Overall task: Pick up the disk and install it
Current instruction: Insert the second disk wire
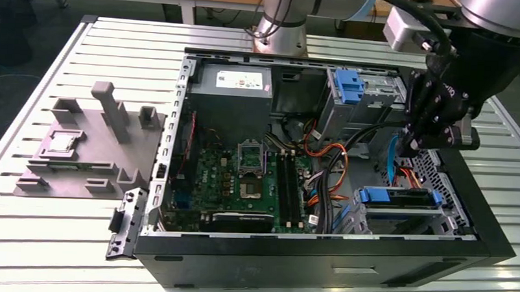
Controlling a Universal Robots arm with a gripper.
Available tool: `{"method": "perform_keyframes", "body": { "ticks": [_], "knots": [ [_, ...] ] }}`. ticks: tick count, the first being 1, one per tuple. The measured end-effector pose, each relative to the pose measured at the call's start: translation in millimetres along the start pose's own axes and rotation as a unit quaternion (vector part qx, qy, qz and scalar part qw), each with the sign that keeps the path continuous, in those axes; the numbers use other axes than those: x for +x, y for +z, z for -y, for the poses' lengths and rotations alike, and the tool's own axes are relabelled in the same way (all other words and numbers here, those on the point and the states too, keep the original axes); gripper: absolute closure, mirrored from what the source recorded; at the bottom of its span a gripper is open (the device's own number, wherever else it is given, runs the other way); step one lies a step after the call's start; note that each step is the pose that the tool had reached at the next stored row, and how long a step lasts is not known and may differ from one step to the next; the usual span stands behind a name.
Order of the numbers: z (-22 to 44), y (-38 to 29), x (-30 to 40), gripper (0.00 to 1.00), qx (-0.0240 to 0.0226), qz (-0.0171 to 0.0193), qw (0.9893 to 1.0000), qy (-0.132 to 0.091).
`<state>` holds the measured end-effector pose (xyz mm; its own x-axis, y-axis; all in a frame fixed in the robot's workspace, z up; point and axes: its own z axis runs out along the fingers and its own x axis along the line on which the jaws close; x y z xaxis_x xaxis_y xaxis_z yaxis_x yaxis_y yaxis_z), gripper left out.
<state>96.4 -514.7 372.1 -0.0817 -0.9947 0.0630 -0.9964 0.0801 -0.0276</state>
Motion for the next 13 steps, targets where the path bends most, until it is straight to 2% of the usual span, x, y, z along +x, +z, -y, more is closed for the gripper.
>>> {"method": "perform_keyframes", "body": {
  "ticks": [5, 10, 13],
  "knots": [
    [-0.4, -6.0, -6.5, 0.90, 0.0000, -0.0019, 1.0000, 0.000],
    [-0.8, -7.5, -20.9, 0.90, 0.0004, -0.0074, 1.0000, 0.000],
    [-1.0, -8.0, -29.2, 0.90, 0.0005, -0.0083, 1.0000, 0.000]
  ]
}}
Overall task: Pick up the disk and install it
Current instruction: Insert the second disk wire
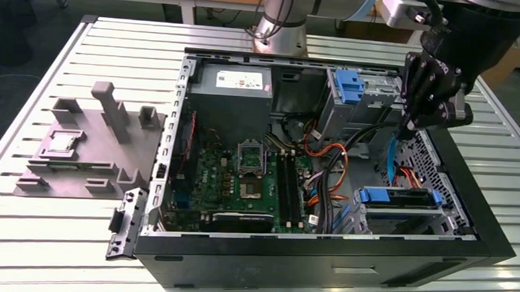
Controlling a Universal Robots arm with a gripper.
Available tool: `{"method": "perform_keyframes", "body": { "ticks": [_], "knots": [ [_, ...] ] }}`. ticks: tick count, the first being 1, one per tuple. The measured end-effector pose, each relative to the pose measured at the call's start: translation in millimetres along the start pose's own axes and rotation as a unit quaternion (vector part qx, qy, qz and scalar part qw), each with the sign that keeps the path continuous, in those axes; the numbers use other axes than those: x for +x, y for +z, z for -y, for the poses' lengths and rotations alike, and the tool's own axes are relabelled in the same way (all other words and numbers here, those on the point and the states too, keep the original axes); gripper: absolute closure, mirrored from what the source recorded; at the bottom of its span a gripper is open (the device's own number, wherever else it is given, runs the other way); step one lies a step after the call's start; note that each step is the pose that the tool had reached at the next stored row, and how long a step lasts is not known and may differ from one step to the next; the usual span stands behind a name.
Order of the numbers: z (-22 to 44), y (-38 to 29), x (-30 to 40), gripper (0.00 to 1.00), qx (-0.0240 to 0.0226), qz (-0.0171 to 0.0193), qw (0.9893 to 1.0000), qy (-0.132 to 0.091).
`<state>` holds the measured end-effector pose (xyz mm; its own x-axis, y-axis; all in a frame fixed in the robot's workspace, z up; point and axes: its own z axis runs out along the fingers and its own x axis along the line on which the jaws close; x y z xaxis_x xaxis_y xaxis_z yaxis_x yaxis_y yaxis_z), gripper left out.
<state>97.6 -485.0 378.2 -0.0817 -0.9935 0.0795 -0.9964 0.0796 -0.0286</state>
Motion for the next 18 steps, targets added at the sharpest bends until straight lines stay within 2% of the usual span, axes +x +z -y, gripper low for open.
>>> {"method": "perform_keyframes", "body": {
  "ticks": [3, 9, 11, 12, 13, 14, 15, 18],
  "knots": [
    [0.9, -0.4, -5.3, 0.90, 0.0000, -0.0002, 1.0000, 0.000],
    [4.5, -0.7, -9.5, 0.90, -0.0004, -0.0002, 1.0000, 0.001],
    [4.7, -0.7, -10.0, 0.84, -0.0004, -0.0002, 1.0000, 0.001],
    [4.8, -0.7, -10.0, 0.84, -0.0004, -0.0003, 1.0000, 0.001],
    [4.8, -0.5, -10.1, 0.77, -0.0004, -0.0002, 1.0000, 0.001],
    [4.8, -0.3, -10.3, 0.77, -0.0004, -0.0002, 1.0000, 0.001],
    [4.8, -0.1, -10.5, 0.70, -0.0004, -0.0002, 1.0000, 0.001],
    [4.8, 2.1, -11.2, 0.70, -0.0002, -0.0024, 1.0000, 0.000]
  ]
}}
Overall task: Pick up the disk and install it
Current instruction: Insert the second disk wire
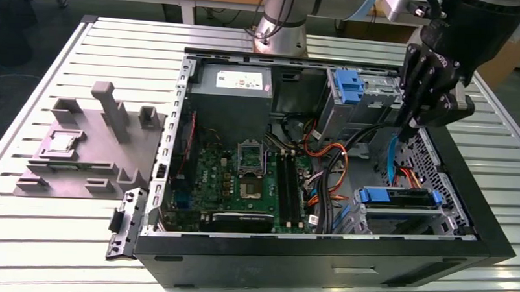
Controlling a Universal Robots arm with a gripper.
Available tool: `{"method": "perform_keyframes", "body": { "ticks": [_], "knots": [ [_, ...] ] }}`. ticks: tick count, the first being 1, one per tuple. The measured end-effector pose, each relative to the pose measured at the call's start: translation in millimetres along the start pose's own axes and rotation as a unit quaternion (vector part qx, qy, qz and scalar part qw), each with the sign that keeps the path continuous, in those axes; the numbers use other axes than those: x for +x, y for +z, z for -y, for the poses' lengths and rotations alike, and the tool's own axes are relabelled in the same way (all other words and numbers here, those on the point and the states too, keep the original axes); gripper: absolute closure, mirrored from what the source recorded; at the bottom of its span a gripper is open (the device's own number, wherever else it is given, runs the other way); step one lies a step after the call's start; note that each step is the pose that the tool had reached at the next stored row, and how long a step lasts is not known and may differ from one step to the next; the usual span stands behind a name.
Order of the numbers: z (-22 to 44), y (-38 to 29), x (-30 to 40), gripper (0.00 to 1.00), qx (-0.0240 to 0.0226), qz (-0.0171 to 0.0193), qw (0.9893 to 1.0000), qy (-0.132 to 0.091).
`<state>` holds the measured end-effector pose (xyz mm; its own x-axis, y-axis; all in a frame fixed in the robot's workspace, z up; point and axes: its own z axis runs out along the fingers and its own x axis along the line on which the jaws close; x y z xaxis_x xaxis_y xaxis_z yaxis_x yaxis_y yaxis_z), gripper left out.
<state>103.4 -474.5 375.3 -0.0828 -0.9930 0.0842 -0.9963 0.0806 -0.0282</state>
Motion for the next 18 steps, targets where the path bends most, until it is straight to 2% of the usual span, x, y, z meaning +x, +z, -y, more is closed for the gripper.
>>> {"method": "perform_keyframes", "body": {
  "ticks": [4, 9, 10, 11, 13, 18],
  "knots": [
    [0.0, 5.5, -0.7, 0.70, 0.0005, -0.0060, 1.0000, 0.000],
    [0.0, 11.0, -1.2, 0.70, 0.0014, -0.0167, 0.9999, 0.000],
    [0.1, 12.0, -1.3, 0.71, 0.0016, -0.0189, 0.9998, 0.000],
    [0.1, 13.0, -1.4, 0.78, 0.0018, -0.0210, 0.9998, 0.000],
    [0.2, 15.2, -1.6, 0.79, 0.0021, -0.0247, 0.9997, -0.001],
    [0.5, 19.0, -2.0, 0.79, 0.0026, -0.0311, 0.9995, -0.001]
  ]
}}
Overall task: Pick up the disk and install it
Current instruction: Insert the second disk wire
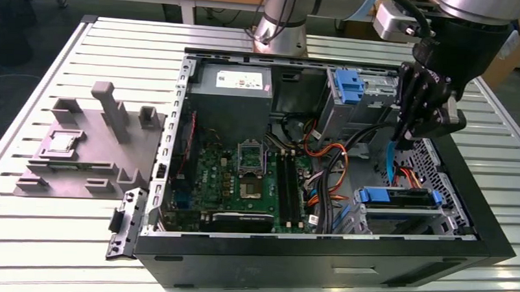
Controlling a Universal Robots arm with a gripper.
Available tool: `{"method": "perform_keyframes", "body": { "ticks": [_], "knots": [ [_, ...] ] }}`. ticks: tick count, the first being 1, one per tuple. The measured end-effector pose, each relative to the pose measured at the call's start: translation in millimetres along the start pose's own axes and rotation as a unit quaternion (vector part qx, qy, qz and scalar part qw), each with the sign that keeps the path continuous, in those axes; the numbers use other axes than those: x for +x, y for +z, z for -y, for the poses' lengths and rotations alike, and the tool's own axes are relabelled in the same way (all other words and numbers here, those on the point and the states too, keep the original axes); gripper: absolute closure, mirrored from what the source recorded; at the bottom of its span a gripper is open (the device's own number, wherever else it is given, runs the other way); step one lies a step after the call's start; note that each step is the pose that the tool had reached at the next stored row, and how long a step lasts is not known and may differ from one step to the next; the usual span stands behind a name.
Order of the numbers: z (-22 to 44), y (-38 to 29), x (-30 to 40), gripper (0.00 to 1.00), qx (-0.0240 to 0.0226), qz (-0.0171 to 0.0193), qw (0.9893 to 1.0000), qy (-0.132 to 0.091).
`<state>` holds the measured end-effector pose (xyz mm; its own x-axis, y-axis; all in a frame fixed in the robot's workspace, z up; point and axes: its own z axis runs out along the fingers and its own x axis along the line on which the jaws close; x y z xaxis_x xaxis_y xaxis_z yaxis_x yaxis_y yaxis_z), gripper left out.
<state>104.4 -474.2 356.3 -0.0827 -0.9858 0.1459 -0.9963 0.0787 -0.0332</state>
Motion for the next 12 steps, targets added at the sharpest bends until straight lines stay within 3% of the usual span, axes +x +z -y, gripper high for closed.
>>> {"method": "perform_keyframes", "body": {
  "ticks": [5, 6, 9, 12],
  "knots": [
    [0.4, 2.6, -0.4, 0.78, 0.0006, -0.0074, 1.0000, 0.000],
    [0.8, 4.8, -0.8, 0.71, 0.0016, -0.0193, 0.9998, 0.000],
    [1.0, 6.5, -1.1, 0.73, 0.0026, -0.0314, 0.9995, -0.001],
    [1.2, 8.5, -1.5, 0.79, 0.0033, -0.0400, 0.9992, -0.001]
  ]
}}
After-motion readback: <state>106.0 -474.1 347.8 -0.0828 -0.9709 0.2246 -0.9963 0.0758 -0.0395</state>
